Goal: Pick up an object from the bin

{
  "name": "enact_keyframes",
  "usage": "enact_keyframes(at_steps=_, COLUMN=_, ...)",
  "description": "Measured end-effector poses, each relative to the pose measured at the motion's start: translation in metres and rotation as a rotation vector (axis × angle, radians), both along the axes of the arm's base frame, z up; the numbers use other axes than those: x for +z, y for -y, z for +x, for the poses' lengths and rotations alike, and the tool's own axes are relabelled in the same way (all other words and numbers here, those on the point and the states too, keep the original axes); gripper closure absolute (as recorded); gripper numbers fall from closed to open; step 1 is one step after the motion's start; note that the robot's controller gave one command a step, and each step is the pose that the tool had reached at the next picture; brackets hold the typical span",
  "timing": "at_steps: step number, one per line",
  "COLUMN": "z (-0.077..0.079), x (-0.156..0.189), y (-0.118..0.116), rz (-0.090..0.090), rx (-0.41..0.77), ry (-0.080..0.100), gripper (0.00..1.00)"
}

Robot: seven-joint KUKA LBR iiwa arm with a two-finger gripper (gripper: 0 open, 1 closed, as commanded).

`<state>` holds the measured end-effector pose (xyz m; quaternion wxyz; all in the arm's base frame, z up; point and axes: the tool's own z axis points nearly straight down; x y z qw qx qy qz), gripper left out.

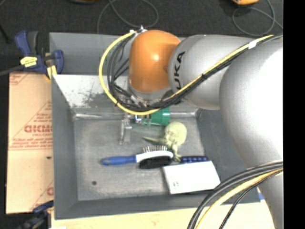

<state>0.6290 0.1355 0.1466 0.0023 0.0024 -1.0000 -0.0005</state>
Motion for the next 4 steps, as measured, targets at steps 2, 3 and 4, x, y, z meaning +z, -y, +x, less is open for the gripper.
enact_keyframes(at_steps=2, z=-0.031, x=-0.054, y=0.053, rz=0.0, rx=0.078, ry=0.012, gripper=0.0)
enact_keyframes(at_steps=3, z=-0.05, x=-0.058, y=0.072, rz=0.002, rx=0.274, ry=0.007, gripper=0.0)
enact_keyframes(at_steps=4, z=-0.051, x=-0.047, y=0.053, rz=0.001, rx=0.196, ry=0.01, gripper=0.0)
